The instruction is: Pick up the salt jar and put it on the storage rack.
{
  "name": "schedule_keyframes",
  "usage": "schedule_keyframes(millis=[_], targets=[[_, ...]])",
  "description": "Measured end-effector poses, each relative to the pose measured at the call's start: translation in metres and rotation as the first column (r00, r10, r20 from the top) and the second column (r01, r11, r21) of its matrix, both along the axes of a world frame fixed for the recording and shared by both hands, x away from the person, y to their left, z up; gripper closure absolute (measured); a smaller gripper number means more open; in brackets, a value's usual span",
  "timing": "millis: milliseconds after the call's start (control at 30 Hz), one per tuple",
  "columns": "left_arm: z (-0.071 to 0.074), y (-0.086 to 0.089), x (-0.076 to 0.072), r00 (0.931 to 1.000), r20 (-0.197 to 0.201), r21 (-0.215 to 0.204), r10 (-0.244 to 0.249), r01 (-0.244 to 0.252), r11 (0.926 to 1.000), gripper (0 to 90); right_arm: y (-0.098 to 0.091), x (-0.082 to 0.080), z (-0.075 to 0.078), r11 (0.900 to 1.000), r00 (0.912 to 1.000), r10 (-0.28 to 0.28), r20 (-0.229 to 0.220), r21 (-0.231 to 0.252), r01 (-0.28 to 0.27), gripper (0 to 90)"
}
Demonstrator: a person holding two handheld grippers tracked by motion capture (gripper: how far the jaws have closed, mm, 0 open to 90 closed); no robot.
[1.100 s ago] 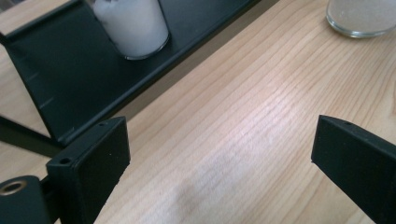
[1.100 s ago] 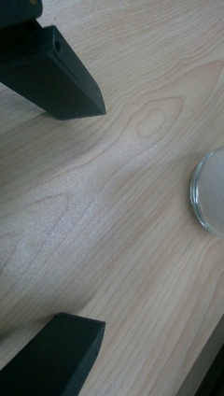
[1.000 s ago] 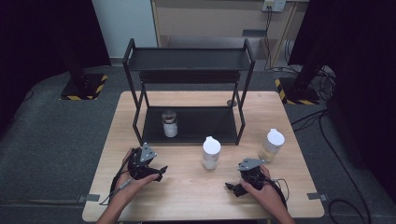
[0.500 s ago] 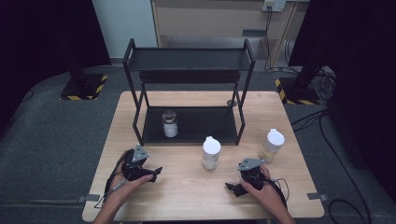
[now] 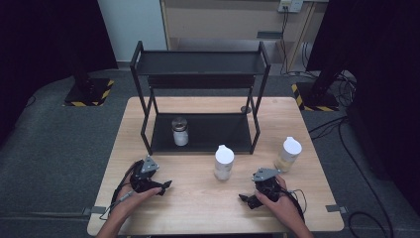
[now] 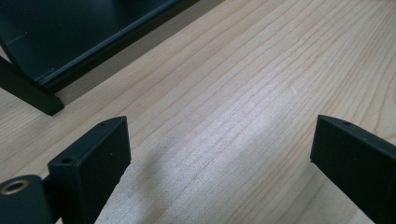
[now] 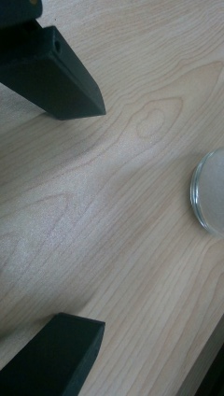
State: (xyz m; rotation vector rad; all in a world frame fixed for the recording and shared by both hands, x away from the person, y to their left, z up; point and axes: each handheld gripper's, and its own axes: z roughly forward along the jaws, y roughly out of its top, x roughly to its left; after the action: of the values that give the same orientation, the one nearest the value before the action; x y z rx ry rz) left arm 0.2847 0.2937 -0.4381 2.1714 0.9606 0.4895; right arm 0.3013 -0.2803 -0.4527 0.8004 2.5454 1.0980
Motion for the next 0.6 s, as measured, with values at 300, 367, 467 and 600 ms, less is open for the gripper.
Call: schedule_keyframes(millis=[300,367,467,600], targets=[[-0.0051,0.0026,0.0048,0.9999,-0.014,0.013,0.005,-0.005,0.9999,3.9,0.0,0.0,0.0,1.0,1.0,0.0,0.0,0.0,0.0,1.0],[-0.0061,0.0031,0.0061,0.9998,-0.02,0.015,0.009,-0.008,0.9999,3.9,0.0,0.0,0.0,1.0,1.0,0.0,0.0,0.0,0.0,1.0],[-0.0077,0.0039,0.0075,0.9996,-0.027,0.012,0.008,-0.007,0.9999,3.9,0.0,0.0,0.0,1.0,1.0,0.0,0.0,0.0,0.0,1.0],[-0.0096,0.0066,0.0096,0.9994,-0.033,-0.002,0.007,-0.007,1.0,2.4,0.0,0.0001,0.0,1.0,1.0,0.0,0.0,0.0,0.0,1.0]])
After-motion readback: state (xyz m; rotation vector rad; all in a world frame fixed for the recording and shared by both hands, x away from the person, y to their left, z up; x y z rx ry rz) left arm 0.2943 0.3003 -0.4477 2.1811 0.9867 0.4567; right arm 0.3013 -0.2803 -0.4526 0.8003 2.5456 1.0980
